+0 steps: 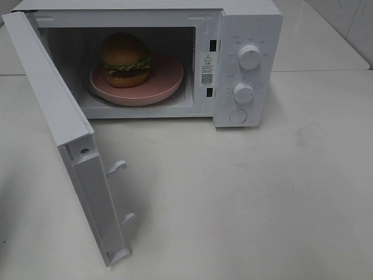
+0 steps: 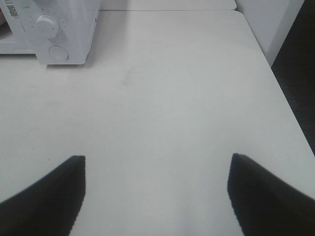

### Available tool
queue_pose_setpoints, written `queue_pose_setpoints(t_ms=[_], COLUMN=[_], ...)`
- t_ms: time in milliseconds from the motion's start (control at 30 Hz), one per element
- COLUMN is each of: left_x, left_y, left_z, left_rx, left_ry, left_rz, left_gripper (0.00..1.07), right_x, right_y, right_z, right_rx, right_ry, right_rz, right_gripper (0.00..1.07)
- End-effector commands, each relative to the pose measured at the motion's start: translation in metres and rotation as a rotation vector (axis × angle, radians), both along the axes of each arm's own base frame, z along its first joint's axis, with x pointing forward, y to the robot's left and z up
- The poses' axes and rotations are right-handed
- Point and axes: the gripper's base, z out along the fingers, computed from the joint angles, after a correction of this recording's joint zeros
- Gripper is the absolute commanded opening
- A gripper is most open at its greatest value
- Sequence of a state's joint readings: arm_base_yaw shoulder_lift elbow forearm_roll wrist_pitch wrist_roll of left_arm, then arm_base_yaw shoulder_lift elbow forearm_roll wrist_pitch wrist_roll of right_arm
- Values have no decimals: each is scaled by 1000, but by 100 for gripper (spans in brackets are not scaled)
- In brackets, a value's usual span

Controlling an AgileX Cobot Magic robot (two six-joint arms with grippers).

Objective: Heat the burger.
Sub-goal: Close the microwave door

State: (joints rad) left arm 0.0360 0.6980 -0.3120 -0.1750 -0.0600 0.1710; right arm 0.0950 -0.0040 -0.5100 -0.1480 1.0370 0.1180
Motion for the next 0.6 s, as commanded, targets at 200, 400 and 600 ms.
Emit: queue_pose_setpoints(t_ms=[200,400,600], left_x=[11,21,32], left_y=[3,-5,-19], left_z=[-21,-32,-42], left_rx=[53,33,9], left_ry=[-109,-141,-147], left_rz=[21,-67,-231], left_gripper=[0,0,0], right_x=[-3,-3,-3], right_y=[0,0,0], right_z=[-1,-1,-1], right_rx=[-4,-4,-4], right_ry=[-26,-26,-26], right_rz=[6,6,6], right_gripper=[76,76,76])
